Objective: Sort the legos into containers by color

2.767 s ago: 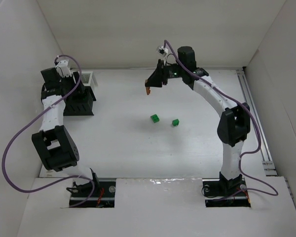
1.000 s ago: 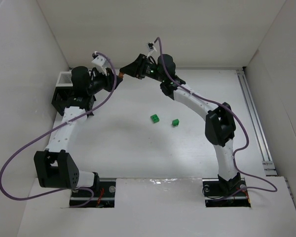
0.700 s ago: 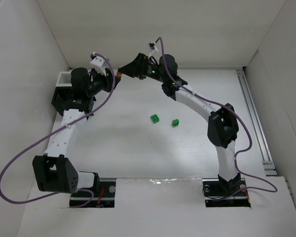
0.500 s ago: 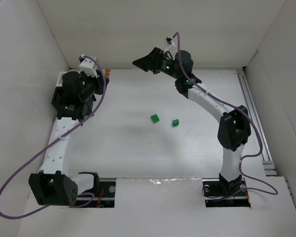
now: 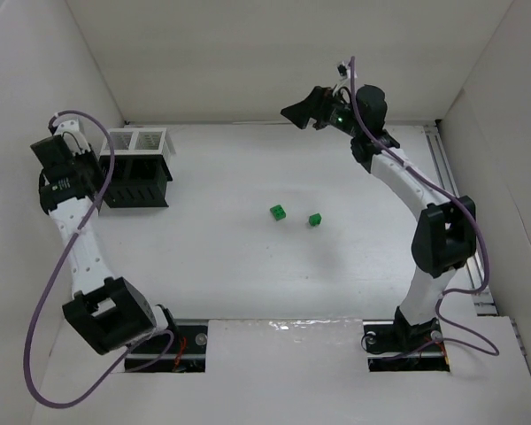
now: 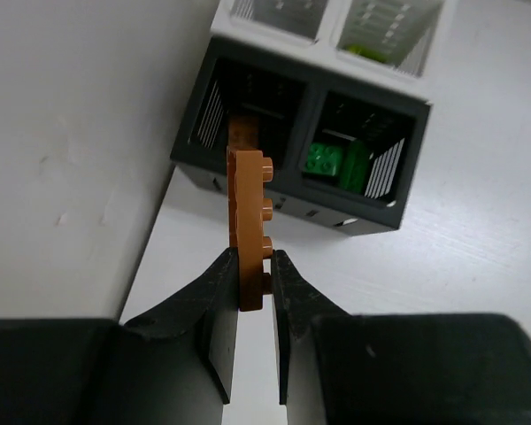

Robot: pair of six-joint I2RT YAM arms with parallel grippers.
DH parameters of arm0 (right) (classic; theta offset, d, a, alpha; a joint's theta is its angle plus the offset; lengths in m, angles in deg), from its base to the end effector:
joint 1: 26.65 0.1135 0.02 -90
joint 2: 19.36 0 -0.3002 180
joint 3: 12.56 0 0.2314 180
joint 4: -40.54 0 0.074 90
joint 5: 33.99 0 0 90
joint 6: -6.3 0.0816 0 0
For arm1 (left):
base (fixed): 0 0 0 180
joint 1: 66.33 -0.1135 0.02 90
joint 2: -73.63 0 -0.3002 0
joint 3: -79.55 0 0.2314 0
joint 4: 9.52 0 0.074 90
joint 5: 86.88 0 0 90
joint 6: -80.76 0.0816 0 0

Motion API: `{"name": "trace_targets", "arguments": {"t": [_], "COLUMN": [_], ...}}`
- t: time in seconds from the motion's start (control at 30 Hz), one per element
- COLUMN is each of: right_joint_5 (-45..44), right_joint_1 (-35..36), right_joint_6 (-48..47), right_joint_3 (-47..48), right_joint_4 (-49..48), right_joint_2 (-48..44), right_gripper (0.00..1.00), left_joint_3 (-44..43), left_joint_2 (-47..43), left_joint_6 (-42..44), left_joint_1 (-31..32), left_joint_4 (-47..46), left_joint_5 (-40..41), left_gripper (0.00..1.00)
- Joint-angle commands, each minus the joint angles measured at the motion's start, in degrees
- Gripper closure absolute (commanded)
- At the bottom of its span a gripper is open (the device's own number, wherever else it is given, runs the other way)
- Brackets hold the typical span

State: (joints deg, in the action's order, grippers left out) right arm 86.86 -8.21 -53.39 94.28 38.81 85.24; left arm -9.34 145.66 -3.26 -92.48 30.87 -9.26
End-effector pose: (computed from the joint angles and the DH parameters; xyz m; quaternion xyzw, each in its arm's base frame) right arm 0.4332 0.1886 0.4230 -0.1254 0.6742 0.4562 0.5671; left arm 0.2678 0.1120 0.4048 -0.0874 0.8291 0.0641 0.5486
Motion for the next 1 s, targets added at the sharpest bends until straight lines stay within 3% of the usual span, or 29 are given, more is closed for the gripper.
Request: {"name": "trace_targets", "arguments": {"t": [0.0, 0.23, 0.37, 0.6, 0.97], "right_joint_5": [2.72, 4.13, 4.13, 4.66, 5.79], "right_joint_1": [-0.24, -1.29, -1.82, -2.35, -2.35], "right_joint_6": [-3.23, -3.76, -3.76, -3.76, -3.76], "right_joint_3": [-0.58, -1.72, -2.95, -3.48, -2.34], "right_joint_4": [0.05, 0.58, 0.58, 0.58, 0.58], "right_joint_2": [-2.03, -2.55, -2.56, -3.08, -2.03], "right_gripper": [0.0, 0.0, 0.0, 0.0, 0.0], "left_joint_3": [-4.87, -16.48, -22.37, -22.37, -26.15], "left_joint_2": [3.54, 14.27, 18.67, 19.99, 25.26], "left_joint_6": [2.72, 5.79, 9.58, 8.88, 6.68], "left_joint_1": [-2.24, -5.48, -5.49, -5.49, -5.49], "left_joint_4": [7.23, 15.94, 22.44, 22.45, 18.94], "left_joint_5": [-4.05, -14.5, -21.62, -21.2, -15.3], "left_gripper": [1.0, 0.96, 0.99, 1.0, 0.9]}}
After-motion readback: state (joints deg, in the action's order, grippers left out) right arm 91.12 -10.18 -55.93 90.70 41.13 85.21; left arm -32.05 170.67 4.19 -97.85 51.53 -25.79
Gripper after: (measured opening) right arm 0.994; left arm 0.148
